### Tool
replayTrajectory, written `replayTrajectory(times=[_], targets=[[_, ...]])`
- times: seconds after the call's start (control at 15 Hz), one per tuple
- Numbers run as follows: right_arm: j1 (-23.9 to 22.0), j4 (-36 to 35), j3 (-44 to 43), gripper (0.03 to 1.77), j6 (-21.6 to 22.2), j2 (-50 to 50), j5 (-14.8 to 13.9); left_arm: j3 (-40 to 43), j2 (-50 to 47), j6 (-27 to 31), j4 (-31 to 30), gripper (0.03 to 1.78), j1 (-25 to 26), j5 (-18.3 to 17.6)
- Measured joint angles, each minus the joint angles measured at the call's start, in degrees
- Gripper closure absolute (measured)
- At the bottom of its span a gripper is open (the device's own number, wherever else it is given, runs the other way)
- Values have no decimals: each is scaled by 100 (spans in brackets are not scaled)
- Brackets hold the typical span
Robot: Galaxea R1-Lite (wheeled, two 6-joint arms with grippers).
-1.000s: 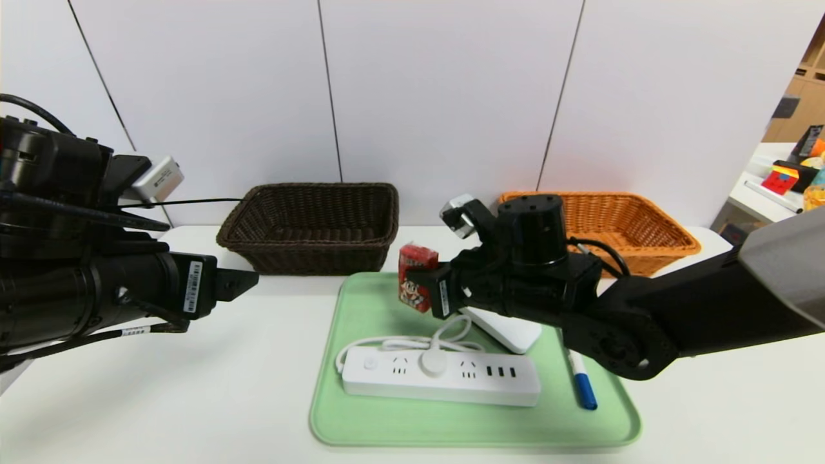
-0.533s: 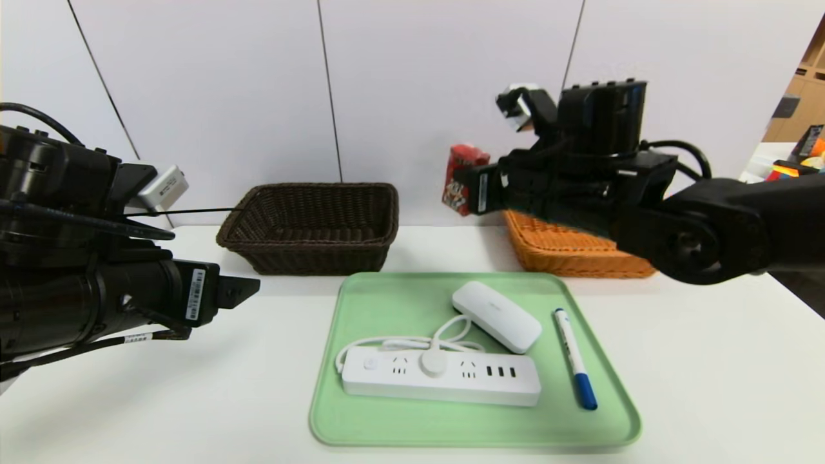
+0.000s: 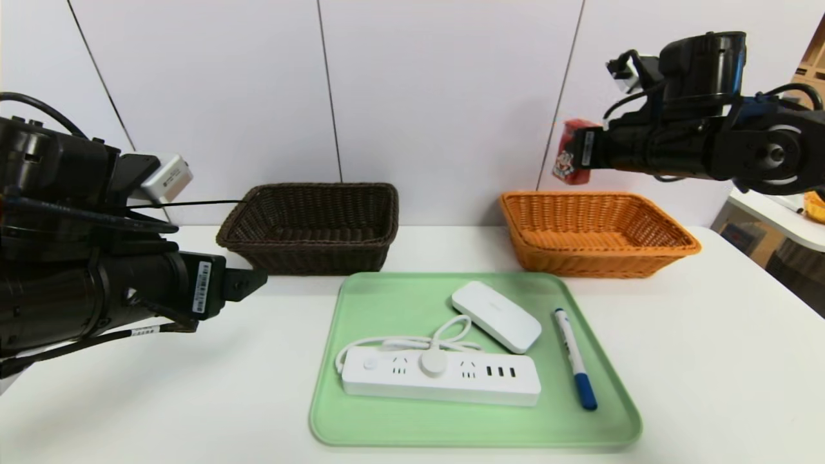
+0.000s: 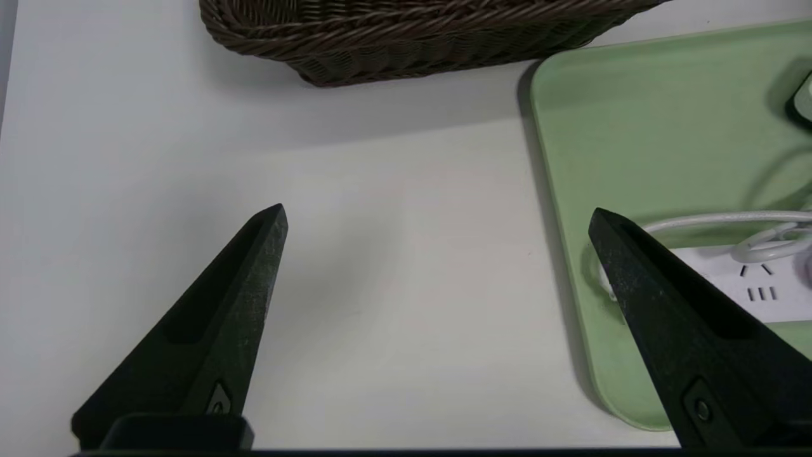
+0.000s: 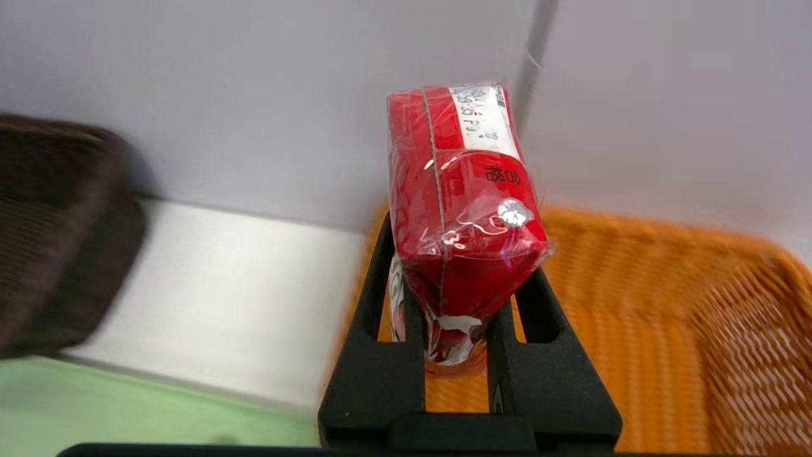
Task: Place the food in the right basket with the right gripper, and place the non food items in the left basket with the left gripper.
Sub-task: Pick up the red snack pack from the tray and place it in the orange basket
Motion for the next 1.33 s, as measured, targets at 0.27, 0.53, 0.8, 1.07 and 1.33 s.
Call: replayTrajectory(times=[0.27,0.53,0.8,1.07,1.33], targets=[[-708,577,11,151,16,107,474,-71,124,-16,-190,12,-128,7],[-1056,513,-13,151,22,578,652,-208,347,-20,-283,12,-144,5],[-1197,456,-165,151,20,1102,672,-369,568,-16,-308,12,-141,7],[-1263,456,-335,151,13,1403,672,-396,695,-24,-316,12,-139,13],[-1282,456,-388,151,6,1498,669,-400,768,-24,-316,12,-158,13]])
